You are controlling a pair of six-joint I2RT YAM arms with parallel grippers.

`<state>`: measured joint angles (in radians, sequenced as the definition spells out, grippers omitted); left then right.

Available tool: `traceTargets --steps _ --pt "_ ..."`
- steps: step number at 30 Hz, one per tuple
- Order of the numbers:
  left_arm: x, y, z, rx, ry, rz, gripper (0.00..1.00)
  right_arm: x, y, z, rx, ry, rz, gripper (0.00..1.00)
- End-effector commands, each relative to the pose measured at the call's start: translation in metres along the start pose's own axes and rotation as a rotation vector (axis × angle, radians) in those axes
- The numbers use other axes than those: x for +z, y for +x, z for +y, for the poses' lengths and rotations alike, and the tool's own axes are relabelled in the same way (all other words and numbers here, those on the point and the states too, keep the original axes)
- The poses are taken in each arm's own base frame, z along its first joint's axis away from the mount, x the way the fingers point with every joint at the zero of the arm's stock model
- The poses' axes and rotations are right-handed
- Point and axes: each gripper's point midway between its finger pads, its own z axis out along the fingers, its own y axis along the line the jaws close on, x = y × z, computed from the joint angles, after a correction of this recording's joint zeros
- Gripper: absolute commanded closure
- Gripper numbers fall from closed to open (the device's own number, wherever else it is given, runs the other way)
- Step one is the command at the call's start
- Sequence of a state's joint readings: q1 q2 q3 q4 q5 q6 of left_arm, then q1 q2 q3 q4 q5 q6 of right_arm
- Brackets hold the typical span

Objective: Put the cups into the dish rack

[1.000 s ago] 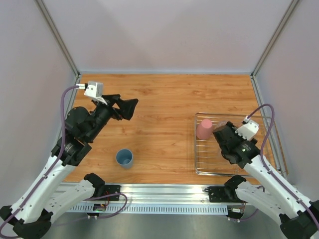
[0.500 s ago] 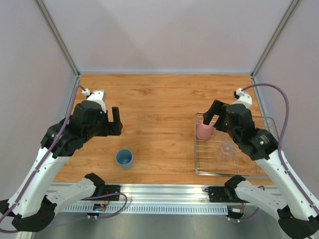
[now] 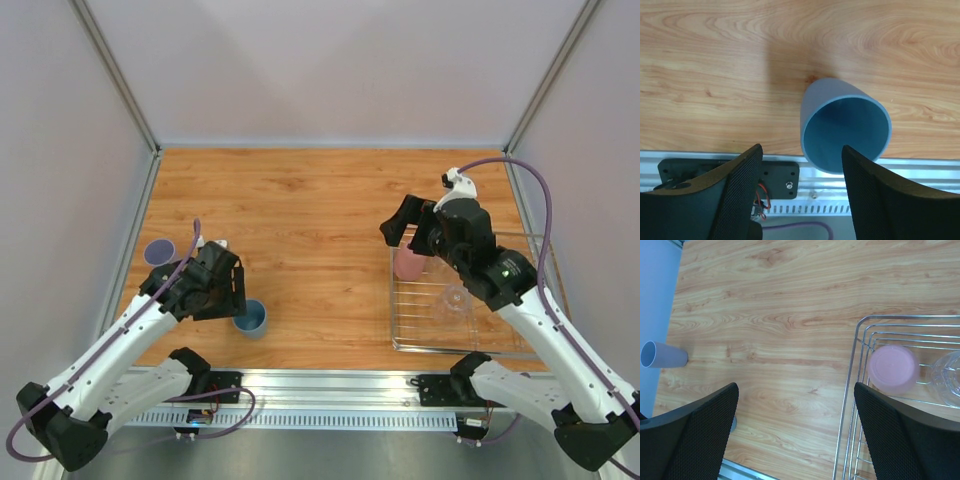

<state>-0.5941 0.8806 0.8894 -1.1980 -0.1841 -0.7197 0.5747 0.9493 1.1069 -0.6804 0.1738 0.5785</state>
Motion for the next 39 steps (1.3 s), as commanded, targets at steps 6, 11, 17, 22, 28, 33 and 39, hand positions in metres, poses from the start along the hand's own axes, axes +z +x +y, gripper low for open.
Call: traceTargets --steps 6,11,17,22,28,33,39 --pt "0.036 -0.014 -0.015 -0.053 0.001 -0.049 0.41 -0.003 -0.016 0.017 0.035 -0.038 -0.029 0.00" --pt "0.049 -0.020 -0.010 -0.051 -0.052 -0.069 0.47 0.002 -0.019 0.030 0.063 -0.054 -0.035 0.00" --pt "0.060 -0.029 -0.015 -0.058 -0.042 -0.115 0.67 0.013 -0.018 0.042 0.107 -0.039 -0.023 0.00" --pt "0.058 -0.043 -0.021 -0.074 -0.012 -0.182 1.00 0.017 -0.027 0.045 0.147 -0.027 -0.049 0.00" --pt "-0.009 -0.134 -0.076 -0.074 0.218 -0.480 1.00 0.025 -0.045 0.065 0.177 -0.044 -0.046 0.00" --pt "-0.068 -0.207 -0.129 -0.038 0.494 -0.785 1.00 0.035 -0.056 0.095 0.337 -0.142 -0.013 0.00" --pt "-0.115 -0.247 -0.147 -0.037 0.632 -1.062 1.00 0.048 -0.058 0.137 0.598 -0.333 0.059 0.00"
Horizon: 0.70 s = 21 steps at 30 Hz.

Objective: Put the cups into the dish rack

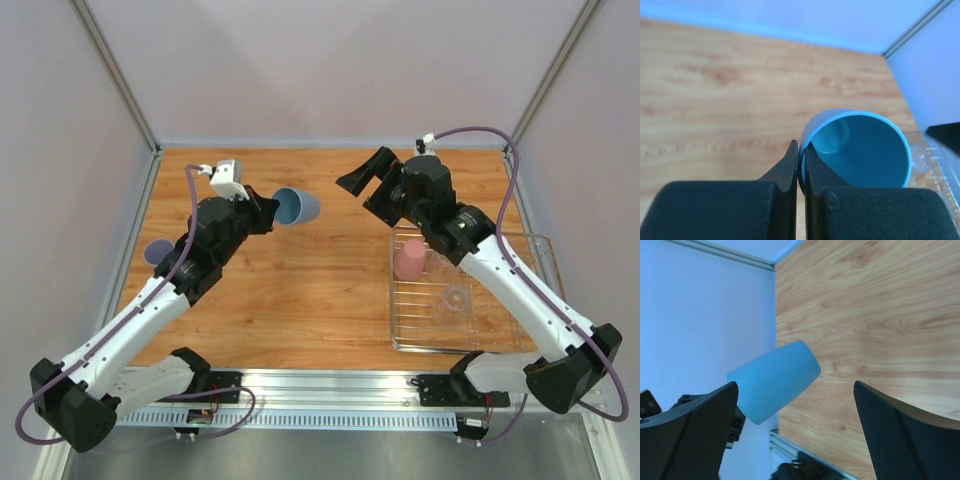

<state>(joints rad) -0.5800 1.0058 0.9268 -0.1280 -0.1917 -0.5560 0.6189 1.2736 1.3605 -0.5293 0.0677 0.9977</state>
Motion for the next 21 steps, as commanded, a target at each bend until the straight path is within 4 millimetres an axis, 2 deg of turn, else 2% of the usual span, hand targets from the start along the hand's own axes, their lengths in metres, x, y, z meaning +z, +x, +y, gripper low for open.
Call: traceTargets --steps 1,5,7,13,21 --pt "0.001 -0.069 -0.034 0.016 0.151 -0.304 1.00 0.002 -0.005 0.050 0.267 -0.207 0.022 0.00" --pt "0.000 -0.086 -0.043 0.018 0.198 -0.390 1.00 0.013 -0.010 0.064 0.398 -0.234 0.034 0.00" --pt "-0.002 -0.093 -0.049 0.017 0.227 -0.425 1.00 0.022 -0.006 0.067 0.448 -0.238 0.063 0.00" --pt "-0.007 -0.107 -0.060 0.033 0.279 -0.492 1.00 0.036 -0.010 0.082 0.615 -0.272 0.094 0.00" --pt "-0.002 -0.104 -0.079 0.071 0.372 -0.503 1.00 0.052 -0.016 0.108 0.719 -0.348 0.129 0.00"
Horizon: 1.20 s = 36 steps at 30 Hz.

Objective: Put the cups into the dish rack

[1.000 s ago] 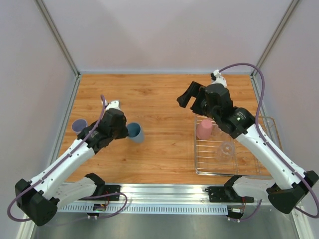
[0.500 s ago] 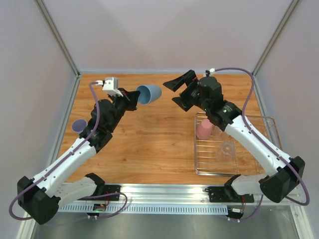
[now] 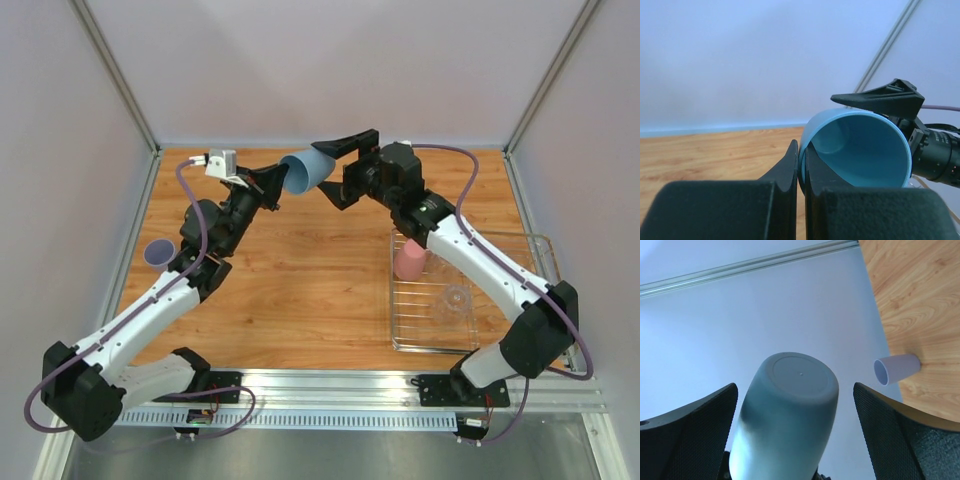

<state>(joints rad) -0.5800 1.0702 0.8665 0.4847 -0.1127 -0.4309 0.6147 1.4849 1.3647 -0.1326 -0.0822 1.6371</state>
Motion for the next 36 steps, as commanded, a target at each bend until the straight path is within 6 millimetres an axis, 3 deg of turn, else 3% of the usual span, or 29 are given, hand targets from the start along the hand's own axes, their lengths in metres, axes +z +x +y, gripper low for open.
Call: traceTargets --steps 1,6,8,12,13,15,16,17,18,19,20,22,23,25,26,28,29,30,31,33,34,35,36 --pt "0.006 -0.020 -0.022 0.021 0.107 -0.093 1.00 -0.003 0.015 0.050 0.085 -0.140 0.067 0.00" --pt "0.012 -0.014 -0.024 0.066 0.121 -0.086 1.00 0.003 0.023 0.053 0.086 -0.140 0.096 0.01" --pt "0.012 -0.011 -0.022 0.084 0.118 -0.085 1.00 0.001 0.021 0.054 0.080 -0.147 0.085 0.10" --pt "0.010 -0.010 -0.022 0.099 0.122 -0.086 1.00 0.001 0.016 0.059 0.039 -0.166 0.066 0.45" --pt "0.009 -0.009 -0.024 0.092 0.133 -0.080 1.00 0.003 0.016 0.057 0.035 -0.157 0.070 0.62" --pt "0.008 -0.005 -0.026 0.090 0.144 -0.053 0.98 0.006 0.015 0.054 0.018 -0.146 0.074 0.76" --pt "0.007 -0.004 -0.026 0.088 0.145 -0.046 0.83 0.007 0.016 0.051 0.012 -0.136 0.080 0.86" --pt "0.006 -0.001 -0.024 0.091 0.137 -0.031 0.69 0.009 0.015 0.048 -0.010 -0.131 0.081 0.89" --pt "0.005 -0.002 -0.022 0.088 0.119 -0.027 0.48 0.009 0.013 0.048 -0.022 -0.128 0.081 0.91" --pt "0.004 -0.002 -0.018 0.086 0.096 -0.020 0.07 0.008 0.011 0.044 -0.039 -0.112 0.080 0.95" --pt "0.001 0.000 -0.014 0.088 0.070 0.008 0.00 0.007 0.004 0.042 -0.082 -0.108 0.062 0.97" --pt "-0.007 -0.011 -0.009 0.091 0.024 0.007 0.00 0.003 -0.011 0.034 -0.150 -0.071 0.022 0.99" --pt "-0.011 -0.019 -0.009 0.102 0.013 0.005 0.00 0.001 -0.027 0.030 -0.180 -0.049 -0.014 1.00" --pt "-0.025 -0.023 -0.001 0.108 -0.038 0.052 0.00 -0.012 -0.051 0.016 -0.302 0.020 -0.090 0.99" --pt "-0.028 -0.030 -0.001 0.107 -0.056 0.057 0.00 -0.020 -0.072 0.009 -0.341 0.050 -0.142 0.99" --pt "-0.044 -0.032 0.004 0.109 -0.091 0.095 0.00 -0.050 -0.095 0.008 -0.499 0.083 -0.242 1.00" --pt "-0.047 -0.038 0.003 0.104 -0.096 0.099 0.00 -0.060 -0.110 -0.005 -0.558 0.127 -0.298 1.00" --pt "-0.056 -0.028 0.008 0.105 -0.124 0.165 0.00 -0.071 -0.116 -0.008 -0.632 0.147 -0.335 1.00" --pt "-0.060 -0.026 0.010 0.099 -0.138 0.188 0.00 -0.099 -0.123 -0.005 -0.776 0.170 -0.404 1.00" --pt "-0.068 -0.020 0.015 0.100 -0.169 0.243 0.00 -0.123 -0.133 -0.036 -0.892 0.267 -0.441 1.00" --pt "-0.070 -0.019 0.015 0.089 -0.173 0.253 0.00 -0.151 -0.137 -0.034 -0.938 0.271 -0.510 0.99" --pt "-0.072 -0.011 0.018 0.085 -0.179 0.273 0.00 -0.165 -0.138 -0.040 -1.011 0.288 -0.524 0.99" --pt "-0.074 -0.007 0.018 0.076 -0.178 0.280 0.00 -0.170 -0.142 -0.074 -1.043 0.346 -0.503 1.00"
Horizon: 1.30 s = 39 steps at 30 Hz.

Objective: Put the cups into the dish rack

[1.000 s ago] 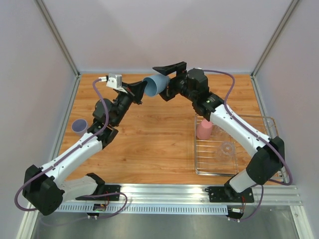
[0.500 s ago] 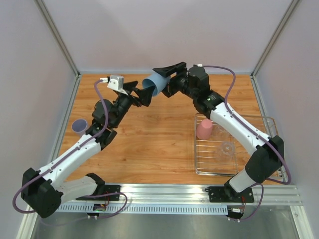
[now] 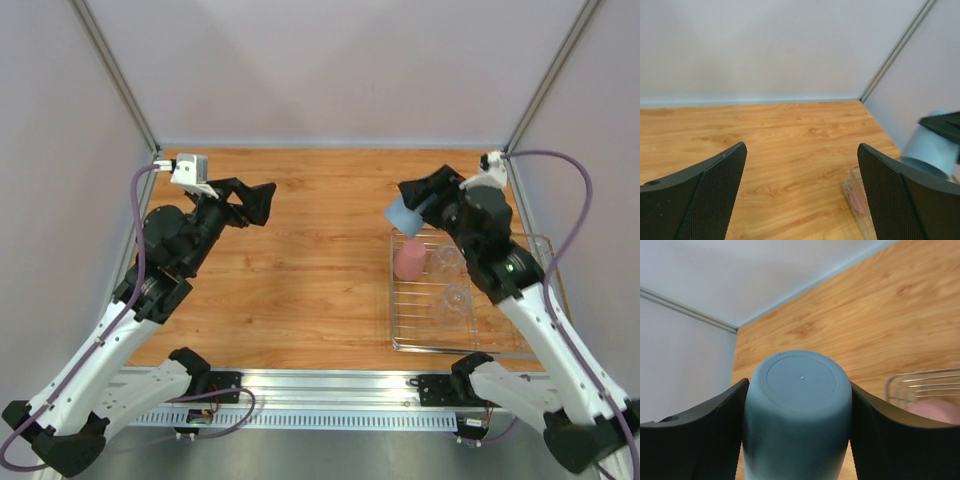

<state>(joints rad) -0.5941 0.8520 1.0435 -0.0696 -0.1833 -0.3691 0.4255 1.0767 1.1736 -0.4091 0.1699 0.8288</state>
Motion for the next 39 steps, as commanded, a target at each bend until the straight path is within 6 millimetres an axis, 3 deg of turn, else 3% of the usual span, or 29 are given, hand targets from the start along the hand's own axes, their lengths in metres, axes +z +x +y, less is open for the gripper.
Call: traceTargets --steps 1,2,3,4,5,6,8,11,16,22,24,26,32,39 --pt "-0.009 0.043 0.016 -0.013 -0.066 0.161 0.00 -0.034 0.001 -0.058 -0.332 0.101 -0.081 1.00" --pt "-0.010 0.050 0.018 -0.017 -0.069 0.175 0.00 -0.054 -0.002 -0.058 -0.362 0.056 -0.118 1.00" --pt "-0.010 0.055 0.017 -0.022 -0.062 0.190 0.00 -0.055 0.015 -0.078 -0.388 0.073 -0.092 1.00" --pt "-0.010 0.058 0.016 -0.035 -0.062 0.198 0.00 -0.062 0.019 -0.086 -0.398 0.078 -0.103 1.00" --pt "-0.010 0.060 0.016 -0.039 -0.061 0.205 0.00 -0.076 0.014 -0.090 -0.386 0.071 -0.150 1.00" --pt "-0.009 0.064 0.014 -0.045 -0.053 0.221 0.00 -0.078 0.021 -0.108 -0.399 0.107 -0.154 1.00" --pt "-0.008 0.069 0.013 -0.054 -0.048 0.238 0.00 -0.089 0.020 -0.115 -0.408 0.100 -0.188 1.00" --pt "-0.006 0.076 0.012 -0.067 -0.043 0.266 0.00 -0.084 0.032 -0.127 -0.482 0.102 -0.171 0.99" --pt "-0.009 0.086 0.011 -0.096 -0.042 0.302 0.00 -0.071 0.043 -0.125 -0.568 0.079 -0.159 1.00" --pt "-0.020 0.094 0.017 -0.137 -0.068 0.299 0.00 -0.072 0.052 -0.131 -0.520 0.124 -0.199 1.00" --pt "-0.025 0.092 0.020 -0.148 -0.078 0.280 0.00 -0.071 0.054 -0.143 -0.499 0.185 -0.241 0.99" --pt "-0.029 0.092 0.023 -0.161 -0.093 0.264 0.00 -0.067 0.070 -0.153 -0.508 0.223 -0.244 1.00" --pt "-0.040 0.088 0.027 -0.167 -0.110 0.258 0.00 -0.079 0.063 -0.165 -0.538 0.410 -0.405 0.99" --pt "-0.048 0.090 0.032 -0.168 -0.128 0.254 0.00 -0.082 0.074 -0.183 -0.468 0.417 -0.405 0.99"
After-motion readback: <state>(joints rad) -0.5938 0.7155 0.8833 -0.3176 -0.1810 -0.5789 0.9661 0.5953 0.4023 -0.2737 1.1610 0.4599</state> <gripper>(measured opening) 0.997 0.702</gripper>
